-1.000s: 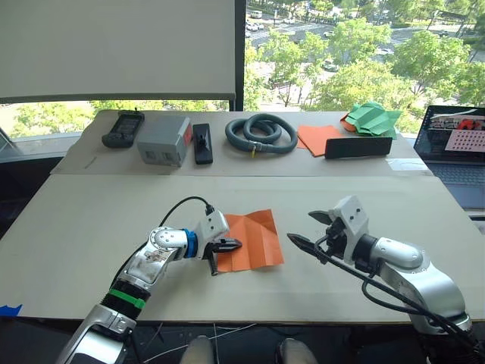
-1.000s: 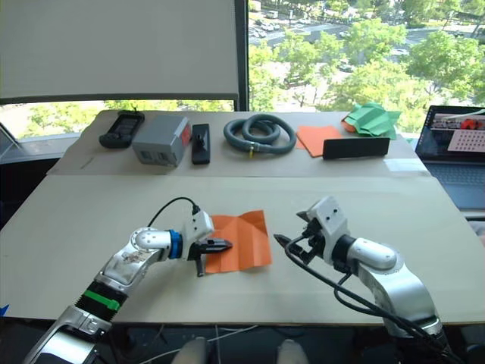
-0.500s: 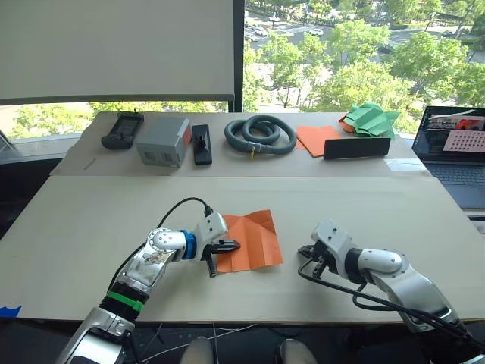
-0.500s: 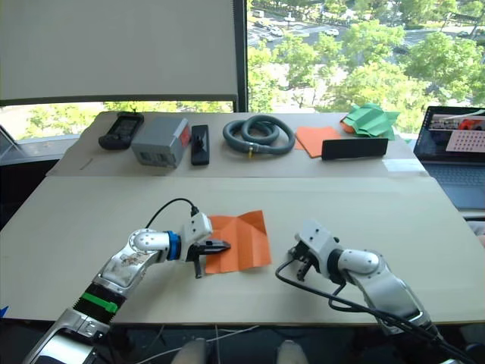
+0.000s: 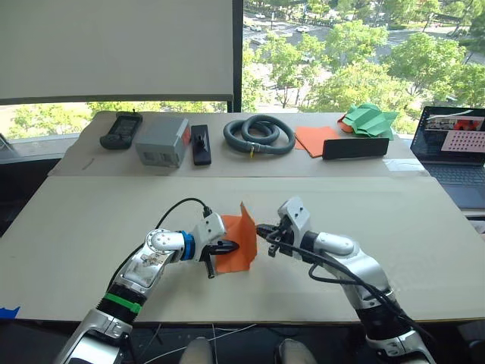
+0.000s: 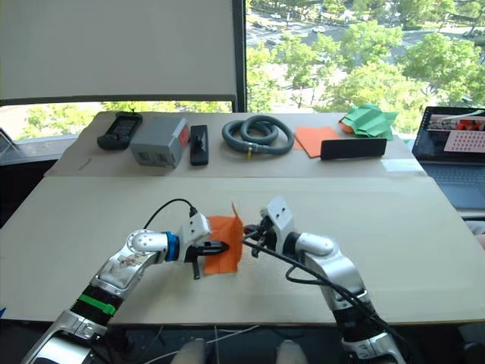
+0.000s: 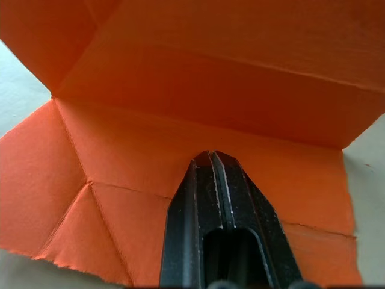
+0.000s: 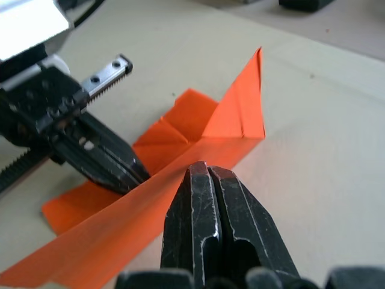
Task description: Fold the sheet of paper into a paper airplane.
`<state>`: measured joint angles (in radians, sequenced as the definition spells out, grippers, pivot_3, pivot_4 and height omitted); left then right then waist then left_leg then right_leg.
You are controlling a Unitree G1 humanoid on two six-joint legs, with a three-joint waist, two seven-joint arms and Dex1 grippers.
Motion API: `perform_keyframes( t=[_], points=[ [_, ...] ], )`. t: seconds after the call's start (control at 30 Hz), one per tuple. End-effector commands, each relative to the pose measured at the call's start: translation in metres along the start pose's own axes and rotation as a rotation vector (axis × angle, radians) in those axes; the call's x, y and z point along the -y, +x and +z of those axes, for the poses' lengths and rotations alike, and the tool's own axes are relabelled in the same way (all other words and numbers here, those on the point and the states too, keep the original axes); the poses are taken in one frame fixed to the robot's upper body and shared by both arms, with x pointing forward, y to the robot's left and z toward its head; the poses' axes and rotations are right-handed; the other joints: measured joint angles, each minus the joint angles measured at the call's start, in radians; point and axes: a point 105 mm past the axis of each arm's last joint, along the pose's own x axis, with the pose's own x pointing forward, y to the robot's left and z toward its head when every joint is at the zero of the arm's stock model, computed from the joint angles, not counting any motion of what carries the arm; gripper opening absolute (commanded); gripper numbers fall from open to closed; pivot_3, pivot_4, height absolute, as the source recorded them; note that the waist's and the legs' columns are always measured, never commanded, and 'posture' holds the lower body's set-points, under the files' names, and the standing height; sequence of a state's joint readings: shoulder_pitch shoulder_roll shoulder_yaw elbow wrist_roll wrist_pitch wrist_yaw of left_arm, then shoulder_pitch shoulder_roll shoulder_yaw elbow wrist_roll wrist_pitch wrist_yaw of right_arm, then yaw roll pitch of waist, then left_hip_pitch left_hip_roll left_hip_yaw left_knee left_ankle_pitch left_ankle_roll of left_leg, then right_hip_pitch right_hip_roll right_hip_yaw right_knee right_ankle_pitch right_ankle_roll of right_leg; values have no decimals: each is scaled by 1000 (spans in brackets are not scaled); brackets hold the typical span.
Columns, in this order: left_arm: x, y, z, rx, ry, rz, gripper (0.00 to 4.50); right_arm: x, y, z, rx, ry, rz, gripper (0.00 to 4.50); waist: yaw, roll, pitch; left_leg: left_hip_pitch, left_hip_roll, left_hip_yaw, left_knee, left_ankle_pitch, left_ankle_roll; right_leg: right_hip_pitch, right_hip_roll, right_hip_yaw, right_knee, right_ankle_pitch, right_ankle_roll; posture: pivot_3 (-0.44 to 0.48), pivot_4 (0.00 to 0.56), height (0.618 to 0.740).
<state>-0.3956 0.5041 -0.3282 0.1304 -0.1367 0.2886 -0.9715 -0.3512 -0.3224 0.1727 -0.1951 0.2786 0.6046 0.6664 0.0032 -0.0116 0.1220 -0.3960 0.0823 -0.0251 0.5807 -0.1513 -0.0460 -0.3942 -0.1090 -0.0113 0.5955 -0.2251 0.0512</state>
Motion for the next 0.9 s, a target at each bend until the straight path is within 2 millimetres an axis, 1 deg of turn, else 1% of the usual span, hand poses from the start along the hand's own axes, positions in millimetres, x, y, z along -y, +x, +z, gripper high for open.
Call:
perform_keyframes(
  t=[0.03,0.1,0.2,0.23,0.37,0.5,0.57,0.6,0.67,0.7,0.77,0.83,0.9],
  points=[
    [4,-5,-28,-111,-54,7,0,-20,9,18,59,-23,76,22,0,0,0,0,0,0,0,-1,-1,0,0,0,0,0,0,0,150,704],
    [2,-8,-28,-112,-56,26,0,-28,16,14,44,-16,104,22,-1,1,0,0,0,0,-1,-2,-2,0,0,0,0,0,-1,0,150,704],
    [-5,-18,-24,-101,-66,77,0,-37,30,-8,-36,-1,119,22,-5,1,0,0,0,0,-1,-1,-2,0,0,0,1,0,-1,0,150,704],
    [-7,-22,-23,-98,-69,90,0,-39,33,-12,-51,5,125,22,-6,1,0,0,0,0,-1,-1,-2,0,0,0,1,0,-1,0,150,704],
    [-11,-40,-18,-89,-83,143,0,-40,41,-26,-98,9,124,22,-10,2,0,-1,1,0,-1,-2,-2,-4,0,0,1,0,-1,0,150,704],
    [-16,-68,-3,-48,-108,212,0,-40,46,-47,-201,-8,127,22,-17,2,0,-4,1,0,-1,-1,-1,-9,0,1,4,0,-1,0,150,704],
    [-18,-75,4,-37,-103,230,0,-39,47,-53,-228,-1,119,22,-17,1,0,-4,1,0,-2,-1,-1,-9,1,1,5,-1,-1,0,150,704],
    [-19,-77,13,1,-105,234,0,-37,47,-55,-238,6,115,22,-15,1,0,-4,1,0,-2,-1,-1,-10,1,1,5,-1,-1,0,150,704],
    [-20,-76,30,76,-117,218,0,-34,47,-56,-244,16,103,22,-9,1,0,-4,1,0,-2,-2,-2,-9,1,1,5,-1,-1,0,150,704],
    [-19,-74,35,102,-126,203,0,-32,48,-56,-245,23,95,22,-7,1,0,-4,1,0,-2,-2,-3,-9,1,1,5,-1,-1,0,150,704],
    [-16,-67,37,122,-151,168,0,-29,49,-54,-240,21,88,22,-6,1,0,-4,0,0,-1,-2,-3,-9,1,1,5,-1,-1,0,150,704],
    [-14,-58,29,128,-203,137,0,-26,49,-49,-224,20,78,22,-8,1,0,-4,0,0,-1,-2,-3,-9,1,1,5,-1,-1,0,150,704],
    [-7,-46,7,61,-221,101,0,-24,48,-39,-194,14,74,22,-9,1,0,-4,0,0,-1,-1,-1,-8,1,1,5,-1,-1,0,150,704]
  ],
)
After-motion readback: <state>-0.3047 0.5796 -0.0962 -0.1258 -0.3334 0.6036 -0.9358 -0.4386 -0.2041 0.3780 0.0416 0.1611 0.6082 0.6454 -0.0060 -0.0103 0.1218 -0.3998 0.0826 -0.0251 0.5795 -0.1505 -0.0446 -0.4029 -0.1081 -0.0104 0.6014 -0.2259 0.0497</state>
